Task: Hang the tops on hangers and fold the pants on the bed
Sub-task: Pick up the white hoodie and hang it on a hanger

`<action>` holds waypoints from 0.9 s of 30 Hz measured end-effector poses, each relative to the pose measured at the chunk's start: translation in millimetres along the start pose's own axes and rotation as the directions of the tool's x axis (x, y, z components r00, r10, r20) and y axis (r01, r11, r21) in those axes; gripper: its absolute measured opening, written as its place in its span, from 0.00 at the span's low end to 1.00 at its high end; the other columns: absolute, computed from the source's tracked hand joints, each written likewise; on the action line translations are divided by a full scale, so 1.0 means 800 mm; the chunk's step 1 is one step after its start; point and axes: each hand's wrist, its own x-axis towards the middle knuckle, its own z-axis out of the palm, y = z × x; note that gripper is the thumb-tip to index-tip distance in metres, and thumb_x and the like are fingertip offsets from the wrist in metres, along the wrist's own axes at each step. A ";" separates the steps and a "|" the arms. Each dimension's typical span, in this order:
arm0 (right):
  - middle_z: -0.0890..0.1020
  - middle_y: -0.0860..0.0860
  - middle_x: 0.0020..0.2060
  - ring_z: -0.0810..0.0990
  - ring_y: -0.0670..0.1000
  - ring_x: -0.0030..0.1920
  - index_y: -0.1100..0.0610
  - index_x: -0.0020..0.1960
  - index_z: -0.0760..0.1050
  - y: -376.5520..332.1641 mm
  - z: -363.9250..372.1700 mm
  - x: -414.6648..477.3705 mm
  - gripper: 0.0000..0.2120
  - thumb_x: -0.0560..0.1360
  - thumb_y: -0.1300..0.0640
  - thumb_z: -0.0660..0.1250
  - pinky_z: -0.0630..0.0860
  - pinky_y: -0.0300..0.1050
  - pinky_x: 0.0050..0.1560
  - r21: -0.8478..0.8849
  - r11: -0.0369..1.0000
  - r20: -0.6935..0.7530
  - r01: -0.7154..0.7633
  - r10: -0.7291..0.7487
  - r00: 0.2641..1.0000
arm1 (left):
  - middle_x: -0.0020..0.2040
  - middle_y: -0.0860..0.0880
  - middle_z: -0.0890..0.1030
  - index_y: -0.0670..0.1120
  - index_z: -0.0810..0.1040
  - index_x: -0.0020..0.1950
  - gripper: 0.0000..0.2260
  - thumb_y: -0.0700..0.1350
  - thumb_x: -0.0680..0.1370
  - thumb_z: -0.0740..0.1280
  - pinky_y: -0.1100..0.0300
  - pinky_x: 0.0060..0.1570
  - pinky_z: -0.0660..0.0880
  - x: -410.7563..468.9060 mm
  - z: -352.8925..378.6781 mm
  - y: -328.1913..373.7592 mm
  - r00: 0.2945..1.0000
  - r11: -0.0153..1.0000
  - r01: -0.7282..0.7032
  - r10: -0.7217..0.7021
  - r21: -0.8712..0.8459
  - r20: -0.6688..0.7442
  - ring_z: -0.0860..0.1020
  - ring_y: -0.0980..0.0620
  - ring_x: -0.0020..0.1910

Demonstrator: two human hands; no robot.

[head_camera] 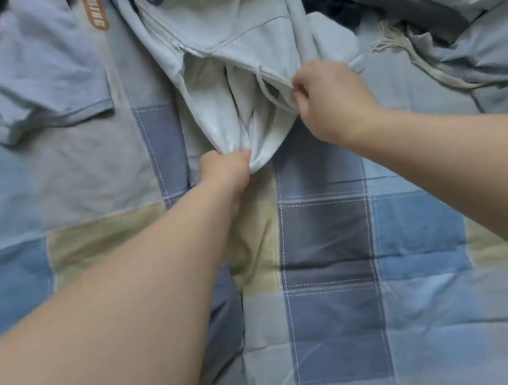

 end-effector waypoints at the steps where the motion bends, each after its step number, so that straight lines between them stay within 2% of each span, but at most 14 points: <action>1: 0.78 0.60 0.49 0.76 0.63 0.51 0.63 0.46 0.76 -0.004 -0.002 -0.019 0.11 0.82 0.59 0.59 0.74 0.54 0.49 0.036 0.999 0.003 -0.009 0.009 1.000 | 0.45 0.44 0.78 0.42 0.74 0.56 0.07 0.42 0.80 0.68 0.60 0.38 0.71 -0.019 -0.006 -0.015 1.000 1.000 0.019 -0.019 0.008 0.024 0.74 0.48 0.36; 4: 0.73 0.53 0.38 0.71 0.60 0.43 0.58 0.37 0.69 -0.013 -0.006 -0.082 0.14 0.81 0.59 0.60 0.66 0.49 0.40 0.140 0.983 0.057 -0.117 0.110 0.992 | 0.49 0.42 0.80 0.41 0.77 0.58 0.10 0.44 0.79 0.68 0.54 0.45 0.72 -0.066 -0.033 -0.061 0.999 0.998 0.039 -0.040 0.042 0.017 0.76 0.45 0.43; 7: 0.68 0.51 0.31 0.69 0.60 0.39 0.55 0.32 0.63 -0.019 -0.011 -0.154 0.18 0.81 0.60 0.60 0.64 0.48 0.38 0.187 0.963 0.137 -0.194 0.170 0.976 | 0.51 0.40 0.82 0.45 0.80 0.53 0.04 0.43 0.79 0.68 0.51 0.47 0.74 -0.118 -0.064 -0.104 0.998 0.994 0.052 -0.054 0.095 0.025 0.77 0.44 0.45; 9: 0.69 0.53 0.33 0.69 0.60 0.39 0.56 0.34 0.64 -0.023 -0.015 -0.206 0.17 0.81 0.60 0.61 0.66 0.49 0.38 0.188 0.959 0.180 -0.213 0.179 0.967 | 0.53 0.40 0.83 0.46 0.81 0.52 0.04 0.43 0.79 0.68 0.48 0.53 0.78 -0.157 -0.084 -0.137 0.998 0.984 0.057 -0.062 0.169 0.022 0.79 0.42 0.49; 11: 0.70 0.53 0.34 0.69 0.60 0.40 0.57 0.36 0.66 -0.026 -0.018 -0.258 0.14 0.80 0.60 0.60 0.65 0.50 0.38 0.185 0.952 0.222 -0.244 0.202 0.954 | 0.53 0.40 0.83 0.44 0.80 0.52 0.03 0.41 0.79 0.68 0.50 0.54 0.78 -0.198 -0.100 -0.167 0.997 0.981 0.071 -0.076 0.180 0.020 0.81 0.42 0.50; 13: 0.70 0.54 0.34 0.71 0.61 0.41 0.58 0.37 0.67 -0.031 -0.021 -0.312 0.13 0.80 0.60 0.60 0.61 0.50 0.38 0.189 0.941 0.259 -0.282 0.229 0.938 | 0.50 0.43 0.84 0.46 0.80 0.52 0.04 0.40 0.79 0.68 0.52 0.51 0.77 -0.240 -0.115 -0.197 0.994 0.966 0.092 -0.103 0.243 0.035 0.81 0.44 0.48; 15: 0.73 0.59 0.36 0.73 0.63 0.43 0.59 0.38 0.67 -0.035 -0.029 -0.364 0.12 0.81 0.61 0.60 0.59 0.50 0.39 0.192 0.923 0.309 -0.332 0.264 0.914 | 0.44 0.45 0.83 0.43 0.82 0.53 0.05 0.39 0.79 0.67 0.54 0.45 0.77 -0.287 -0.127 -0.222 0.986 0.943 0.121 -0.149 0.311 0.068 0.80 0.45 0.43; 18: 0.76 0.62 0.38 0.74 0.64 0.44 0.58 0.41 0.67 -0.046 -0.059 -0.427 0.10 0.81 0.60 0.60 0.60 0.51 0.39 0.211 0.900 0.372 -0.382 0.287 0.883 | 0.42 0.45 0.84 0.38 0.83 0.57 0.10 0.35 0.77 0.68 0.51 0.46 0.79 -0.350 -0.140 -0.235 0.976 0.945 0.168 -0.199 0.280 0.086 0.82 0.44 0.45; 20: 0.73 0.57 0.35 0.73 0.62 0.43 0.58 0.40 0.66 -0.058 -0.094 -0.454 0.11 0.81 0.60 0.60 0.61 0.51 0.38 0.245 0.882 0.387 -0.402 0.291 0.875 | 0.42 0.46 0.84 0.37 0.82 0.58 0.11 0.35 0.76 0.69 0.52 0.47 0.79 -0.395 -0.148 -0.222 0.977 0.941 0.146 -0.185 0.304 0.103 0.82 0.45 0.45; 23: 0.70 0.54 0.31 0.69 0.60 0.38 0.59 0.39 0.67 -0.084 -0.161 -0.480 0.13 0.81 0.59 0.61 0.60 0.52 0.37 0.299 0.861 0.372 -0.411 0.291 0.881 | 0.50 0.39 0.85 0.37 0.83 0.56 0.10 0.36 0.75 0.69 0.40 0.56 0.79 -0.456 -0.165 -0.192 0.979 0.952 0.047 -0.104 0.303 0.173 0.82 0.40 0.53; 25: 0.70 0.53 0.29 0.68 0.57 0.35 0.60 0.39 0.68 -0.099 -0.207 -0.498 0.13 0.81 0.58 0.62 0.62 0.52 0.37 0.343 0.858 0.339 -0.383 0.267 0.902 | 0.51 0.42 0.85 0.40 0.84 0.54 0.08 0.39 0.76 0.69 0.48 0.54 0.79 -0.492 -0.176 -0.172 0.966 0.908 -0.062 -0.050 0.415 0.253 0.82 0.42 0.54; 27: 0.72 0.55 0.30 0.69 0.56 0.35 0.62 0.39 0.70 -0.108 -0.247 -0.521 0.12 0.80 0.58 0.63 0.64 0.52 0.36 0.375 0.868 0.301 -0.326 0.219 0.928 | 0.51 0.43 0.85 0.43 0.83 0.51 0.06 0.40 0.76 0.69 0.55 0.47 0.76 -0.518 -0.184 -0.159 0.940 0.833 -0.151 -0.045 0.532 0.337 0.82 0.44 0.53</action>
